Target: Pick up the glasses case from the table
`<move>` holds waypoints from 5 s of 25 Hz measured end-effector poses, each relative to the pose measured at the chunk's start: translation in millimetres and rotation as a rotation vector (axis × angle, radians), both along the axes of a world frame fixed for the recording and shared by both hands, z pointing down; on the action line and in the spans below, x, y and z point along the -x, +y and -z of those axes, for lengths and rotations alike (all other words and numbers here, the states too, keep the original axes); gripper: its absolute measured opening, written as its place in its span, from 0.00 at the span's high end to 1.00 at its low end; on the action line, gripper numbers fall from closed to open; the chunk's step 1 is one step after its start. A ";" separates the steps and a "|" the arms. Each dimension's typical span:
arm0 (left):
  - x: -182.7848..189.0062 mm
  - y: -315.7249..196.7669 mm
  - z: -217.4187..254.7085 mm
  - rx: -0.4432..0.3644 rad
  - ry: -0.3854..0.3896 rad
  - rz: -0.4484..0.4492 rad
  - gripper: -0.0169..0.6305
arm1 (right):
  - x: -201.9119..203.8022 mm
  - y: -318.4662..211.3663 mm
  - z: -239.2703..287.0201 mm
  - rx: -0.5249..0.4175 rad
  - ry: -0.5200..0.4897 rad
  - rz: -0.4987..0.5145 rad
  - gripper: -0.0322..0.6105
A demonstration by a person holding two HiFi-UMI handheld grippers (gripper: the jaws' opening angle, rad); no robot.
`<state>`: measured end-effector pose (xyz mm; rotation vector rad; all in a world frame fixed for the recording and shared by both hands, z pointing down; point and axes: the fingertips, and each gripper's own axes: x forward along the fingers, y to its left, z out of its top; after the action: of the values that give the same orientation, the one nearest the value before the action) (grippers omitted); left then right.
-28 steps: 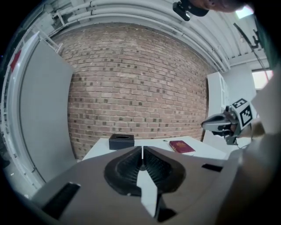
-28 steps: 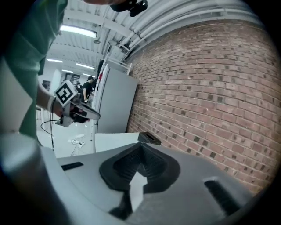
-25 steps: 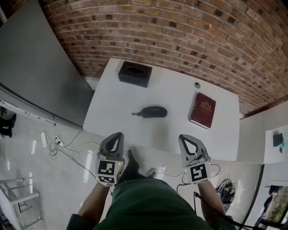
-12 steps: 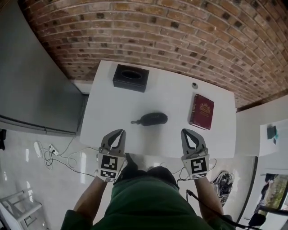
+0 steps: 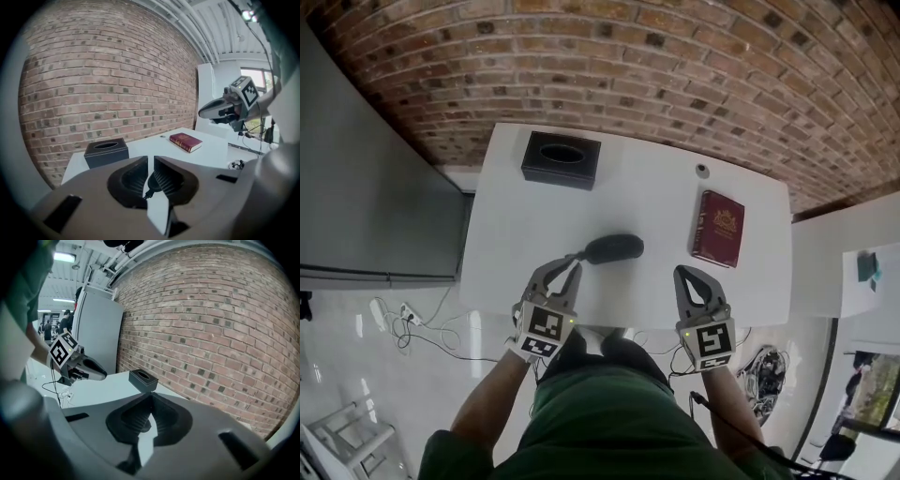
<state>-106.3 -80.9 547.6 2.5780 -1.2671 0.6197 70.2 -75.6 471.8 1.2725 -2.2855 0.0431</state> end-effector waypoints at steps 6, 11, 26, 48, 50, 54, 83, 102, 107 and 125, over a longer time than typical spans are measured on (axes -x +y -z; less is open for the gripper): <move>-49.5 -14.9 -37.1 0.095 -0.134 -0.150 0.63 | -24.0 -7.1 -7.2 0.022 -0.046 0.004 0.95; -84.6 -23.7 -82.0 0.121 -0.361 -0.304 0.50 | -50.8 -4.3 -6.5 0.052 -0.089 -0.025 0.95; -127.8 -43.2 -173.3 0.149 -0.719 -0.513 0.45 | -119.9 12.2 -20.7 0.065 -0.086 -0.125 0.95; -122.4 -50.1 -199.3 0.209 -0.842 -0.511 0.47 | -123.5 16.4 -27.1 0.068 -0.080 -0.109 0.95; -121.6 -50.2 -197.0 0.211 -0.822 -0.496 0.48 | -121.6 15.1 -25.6 0.074 -0.082 -0.107 0.95; -120.7 -52.0 -184.6 0.198 -0.755 -0.450 0.48 | -119.9 11.7 -24.8 0.073 -0.089 -0.103 0.95; -86.7 -34.5 31.1 0.081 -0.029 -0.035 0.48 | -68.4 -36.6 15.5 0.024 -0.192 0.008 0.95; -35.8 -28.6 179.5 -0.188 0.235 0.162 0.48 | -57.0 -45.9 117.1 -0.146 -0.379 -0.009 0.95; -28.7 -19.0 207.6 -0.244 0.270 0.178 0.48 | -45.8 -36.8 151.8 -0.250 -0.369 0.034 0.97; 6.7 -23.6 231.7 -0.303 0.292 0.308 0.48 | -36.8 -39.3 167.0 -0.303 -0.389 0.093 0.95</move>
<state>-112.9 -104.4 315.9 2.4913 -1.7069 -0.0093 107.0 -114.9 304.9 1.4025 -2.7659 -0.1018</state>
